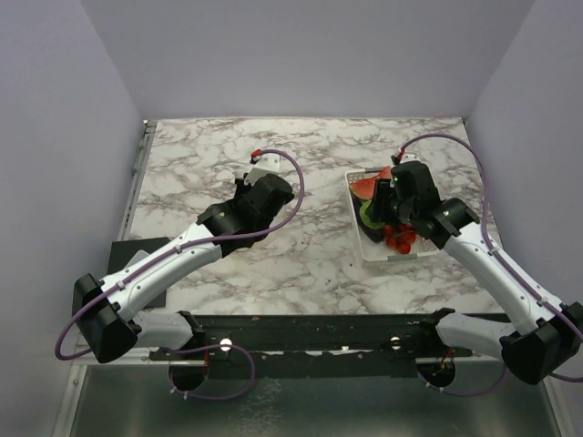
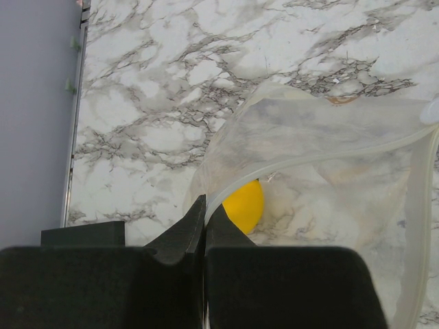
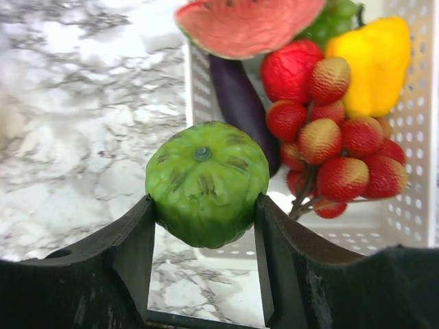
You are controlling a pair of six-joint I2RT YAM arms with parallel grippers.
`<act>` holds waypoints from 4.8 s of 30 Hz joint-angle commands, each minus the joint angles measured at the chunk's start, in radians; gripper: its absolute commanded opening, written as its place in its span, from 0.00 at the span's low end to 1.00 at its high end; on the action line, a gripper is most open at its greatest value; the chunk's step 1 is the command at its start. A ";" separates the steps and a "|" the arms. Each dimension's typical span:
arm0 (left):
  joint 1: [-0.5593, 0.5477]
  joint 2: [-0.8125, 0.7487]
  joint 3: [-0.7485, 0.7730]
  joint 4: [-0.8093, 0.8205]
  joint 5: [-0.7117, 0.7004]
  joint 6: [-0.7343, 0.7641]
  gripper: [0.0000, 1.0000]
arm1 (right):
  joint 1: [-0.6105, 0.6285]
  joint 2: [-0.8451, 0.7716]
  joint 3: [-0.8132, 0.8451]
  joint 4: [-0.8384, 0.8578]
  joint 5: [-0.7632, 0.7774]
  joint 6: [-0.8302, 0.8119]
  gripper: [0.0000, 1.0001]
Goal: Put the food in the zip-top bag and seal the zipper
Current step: Pick up the fake fruit from the bin, then place the fake fruit in the zipper food storage bag, then pick up the fake fruit from the bin.
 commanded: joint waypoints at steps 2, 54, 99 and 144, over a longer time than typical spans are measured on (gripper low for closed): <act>0.003 -0.019 -0.010 0.012 0.006 0.006 0.00 | -0.002 -0.055 0.034 0.101 -0.209 -0.017 0.32; 0.027 -0.047 -0.002 0.013 0.053 -0.002 0.00 | 0.351 0.323 0.224 0.540 -0.343 0.062 0.35; 0.036 -0.030 -0.007 0.018 0.056 -0.003 0.00 | 0.371 0.023 0.113 0.136 0.250 -0.001 0.77; 0.037 -0.056 -0.008 0.021 0.062 0.000 0.00 | 0.113 0.293 0.018 -0.252 0.406 0.057 0.53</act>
